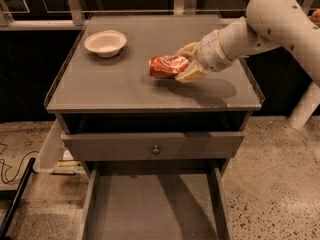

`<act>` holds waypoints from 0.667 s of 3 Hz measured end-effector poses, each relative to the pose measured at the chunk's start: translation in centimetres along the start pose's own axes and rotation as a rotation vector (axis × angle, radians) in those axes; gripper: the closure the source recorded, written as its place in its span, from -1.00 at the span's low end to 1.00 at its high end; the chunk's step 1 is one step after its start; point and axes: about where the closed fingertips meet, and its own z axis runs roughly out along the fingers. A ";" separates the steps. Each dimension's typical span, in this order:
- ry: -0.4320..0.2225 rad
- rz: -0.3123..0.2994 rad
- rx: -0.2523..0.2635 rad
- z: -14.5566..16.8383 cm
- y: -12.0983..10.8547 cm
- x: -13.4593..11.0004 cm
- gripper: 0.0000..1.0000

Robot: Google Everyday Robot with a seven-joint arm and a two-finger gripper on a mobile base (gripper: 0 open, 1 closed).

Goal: Pick coke can from middle drawer and place on counter

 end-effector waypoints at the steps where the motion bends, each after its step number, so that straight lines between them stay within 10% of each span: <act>1: 0.026 0.061 -0.022 1.3 0.3 1.1 1.00; 2: 0.026 0.064 -0.023 1.4 0.3 1.1 0.62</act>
Offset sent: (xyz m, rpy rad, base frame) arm 0.0038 0.0009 -0.0153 -0.0092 0.0524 -0.0341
